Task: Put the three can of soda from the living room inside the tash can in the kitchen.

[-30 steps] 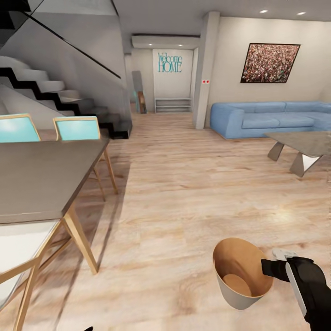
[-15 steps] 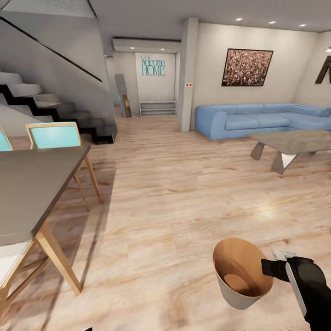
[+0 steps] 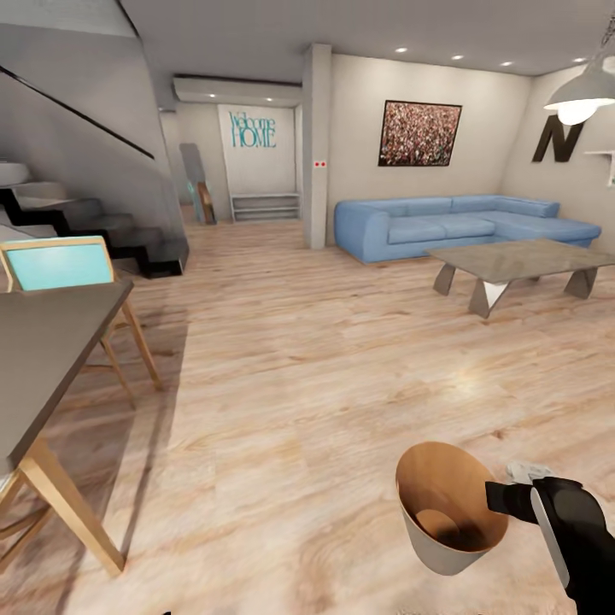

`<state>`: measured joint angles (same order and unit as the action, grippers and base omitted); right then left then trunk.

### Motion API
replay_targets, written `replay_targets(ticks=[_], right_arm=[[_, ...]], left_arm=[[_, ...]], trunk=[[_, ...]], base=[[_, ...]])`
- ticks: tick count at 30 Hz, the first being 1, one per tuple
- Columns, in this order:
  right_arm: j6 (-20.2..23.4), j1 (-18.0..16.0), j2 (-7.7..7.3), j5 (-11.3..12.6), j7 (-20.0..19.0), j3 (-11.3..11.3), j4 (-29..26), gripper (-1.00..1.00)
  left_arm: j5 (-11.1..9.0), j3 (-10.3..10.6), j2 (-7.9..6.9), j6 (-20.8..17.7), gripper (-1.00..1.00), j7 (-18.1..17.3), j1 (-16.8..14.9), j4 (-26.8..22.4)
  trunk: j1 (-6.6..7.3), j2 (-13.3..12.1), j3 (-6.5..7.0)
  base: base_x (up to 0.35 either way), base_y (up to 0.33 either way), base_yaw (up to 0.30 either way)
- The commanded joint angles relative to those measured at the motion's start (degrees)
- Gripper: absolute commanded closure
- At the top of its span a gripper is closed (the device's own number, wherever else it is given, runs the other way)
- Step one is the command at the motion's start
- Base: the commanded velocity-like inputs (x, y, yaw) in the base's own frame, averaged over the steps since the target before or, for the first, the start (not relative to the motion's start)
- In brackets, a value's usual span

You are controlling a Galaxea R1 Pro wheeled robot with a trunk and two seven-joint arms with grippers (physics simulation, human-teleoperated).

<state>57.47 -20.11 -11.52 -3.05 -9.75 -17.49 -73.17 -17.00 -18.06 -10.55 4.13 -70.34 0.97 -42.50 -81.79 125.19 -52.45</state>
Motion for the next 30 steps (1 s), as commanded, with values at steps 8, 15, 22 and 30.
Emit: replay_targets(ticks=[8,15,22,30], right_arm=[[0.08,-0.02,0.0,0.85,-0.36,0.0,0.04,1.0],[0.09,-0.02,0.0,0.85,-0.36,0.0,0.05,1.0],[0.09,-0.02,0.0,0.85,-0.36,0.0,0.05,1.0],[0.09,-0.02,0.01,0.85,-0.36,0.0,0.05,1.0]], left_arm=[[0.0,0.03,0.0,0.0,-1.0,0.0,0.0,-0.03],[-0.02,0.03,0.0,0.0,-1.0,0.0,0.0,-0.01],[-0.02,0.0,0.0,0.0,-1.0,-0.01,0.0,0.02],[0.0,-0.03,-0.05,0.0,-1.0,-0.04,0.0,0.05]], trunk=[[0.0,0.0,0.38],[0.0,0.0,0.42],[0.0,0.0,0.63],[0.0,0.0,1.09]], base=[[0.194,0.0,-0.15],[0.33,0.0,-0.018],[0.344,0.012,-0.092],[0.345,0.081,-0.195]])
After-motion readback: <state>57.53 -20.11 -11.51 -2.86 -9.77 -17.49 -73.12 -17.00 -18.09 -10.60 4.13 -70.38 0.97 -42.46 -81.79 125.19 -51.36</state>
